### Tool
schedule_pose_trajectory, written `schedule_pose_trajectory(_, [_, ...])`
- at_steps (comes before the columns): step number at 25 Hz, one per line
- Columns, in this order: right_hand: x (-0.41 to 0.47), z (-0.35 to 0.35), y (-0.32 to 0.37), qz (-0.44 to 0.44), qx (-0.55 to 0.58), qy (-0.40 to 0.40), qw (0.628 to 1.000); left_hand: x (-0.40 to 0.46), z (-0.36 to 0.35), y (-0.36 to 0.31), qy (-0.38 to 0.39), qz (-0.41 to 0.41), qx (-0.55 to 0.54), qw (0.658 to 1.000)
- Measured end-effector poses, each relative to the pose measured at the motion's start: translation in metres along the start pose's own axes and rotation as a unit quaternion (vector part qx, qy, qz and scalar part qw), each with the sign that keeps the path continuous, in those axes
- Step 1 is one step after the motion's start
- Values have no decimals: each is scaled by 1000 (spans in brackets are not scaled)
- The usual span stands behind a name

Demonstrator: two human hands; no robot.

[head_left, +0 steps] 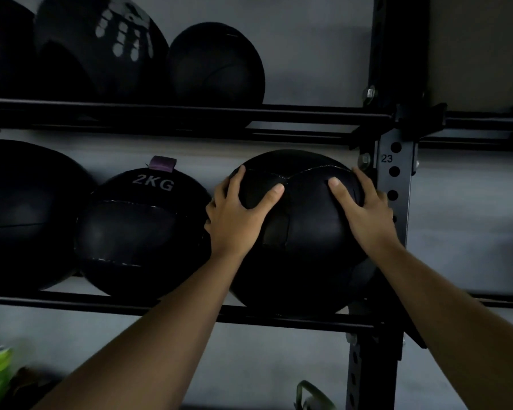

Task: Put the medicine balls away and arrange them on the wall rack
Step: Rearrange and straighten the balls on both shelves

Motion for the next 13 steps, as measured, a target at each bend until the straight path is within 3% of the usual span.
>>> schedule_pose_trajectory(6, [-2,0,7,-2,11,37,999,-1,4,-5,9,-19,17,1000])
schedule_pose_trajectory(9, [-2,2,13,13,-56,40,998,3,4,-4,56,-17,39,998])
schedule_pose_trajectory(13, [-6,-25,96,181,-186,-6,966,15,42,-3,16,-75,90,993])
Point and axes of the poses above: each hand's wrist, its own x-axis towards the middle knuckle, its own z-axis out of the back of the hand, y = z × x, the point moved 10 cm from there along x, towards the middle knuckle, and after that the axes turned 11 degrees about z, right-handed, at the moved point
